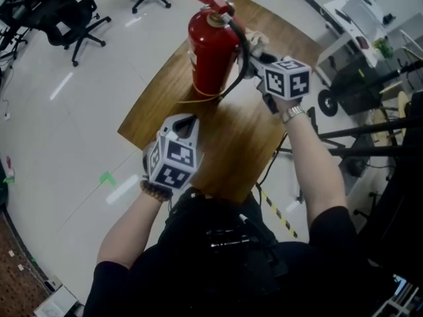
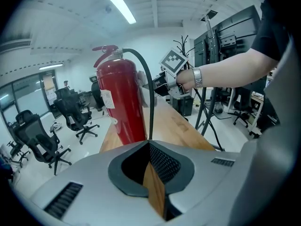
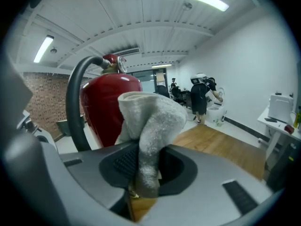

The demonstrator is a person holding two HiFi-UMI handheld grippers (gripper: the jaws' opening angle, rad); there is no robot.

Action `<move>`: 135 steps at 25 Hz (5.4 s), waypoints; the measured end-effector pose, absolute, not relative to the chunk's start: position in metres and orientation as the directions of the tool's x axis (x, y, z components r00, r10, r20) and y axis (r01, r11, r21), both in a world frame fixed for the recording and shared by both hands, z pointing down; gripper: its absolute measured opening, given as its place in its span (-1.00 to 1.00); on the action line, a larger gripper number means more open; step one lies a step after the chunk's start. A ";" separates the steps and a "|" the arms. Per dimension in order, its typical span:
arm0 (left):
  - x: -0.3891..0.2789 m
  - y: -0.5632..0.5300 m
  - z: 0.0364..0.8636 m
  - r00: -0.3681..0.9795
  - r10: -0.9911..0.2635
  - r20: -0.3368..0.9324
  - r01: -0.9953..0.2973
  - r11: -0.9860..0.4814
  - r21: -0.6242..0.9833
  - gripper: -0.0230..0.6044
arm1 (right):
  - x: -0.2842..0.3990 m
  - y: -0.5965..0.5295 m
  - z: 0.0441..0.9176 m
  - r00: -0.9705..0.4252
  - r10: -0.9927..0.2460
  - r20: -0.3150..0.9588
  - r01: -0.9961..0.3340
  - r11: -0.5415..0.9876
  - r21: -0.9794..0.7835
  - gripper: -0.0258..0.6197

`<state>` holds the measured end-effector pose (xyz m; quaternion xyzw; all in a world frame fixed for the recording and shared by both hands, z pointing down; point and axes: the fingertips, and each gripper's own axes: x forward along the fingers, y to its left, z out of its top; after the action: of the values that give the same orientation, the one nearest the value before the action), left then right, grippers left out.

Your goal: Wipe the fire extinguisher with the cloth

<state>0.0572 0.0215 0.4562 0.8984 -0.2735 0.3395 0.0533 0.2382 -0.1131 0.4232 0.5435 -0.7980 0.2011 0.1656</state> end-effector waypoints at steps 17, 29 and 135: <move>0.084 0.013 0.477 0.482 -0.534 0.695 -0.672 -0.734 -0.098 -0.93 | 0.237 -0.122 0.533 -0.492 -0.641 0.590 -0.862 0.454 -0.226 -0.57; 0.100 0.001 0.485 0.427 -0.526 0.736 -0.676 -0.726 -0.127 -0.93 | 0.238 -0.129 0.605 -0.507 -0.563 0.653 -0.850 0.453 -0.270 -0.57; 0.095 -0.036 0.507 0.379 -0.510 0.772 -0.669 -0.728 -0.153 -0.93 | 0.208 -0.222 0.568 -0.859 -0.366 0.357 -0.495 0.418 -0.761 -0.59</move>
<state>0.0948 -0.0359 0.5070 0.8251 -0.3572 0.4278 0.0925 0.2084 -0.2220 0.5684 0.2567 -0.8394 0.4743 0.0679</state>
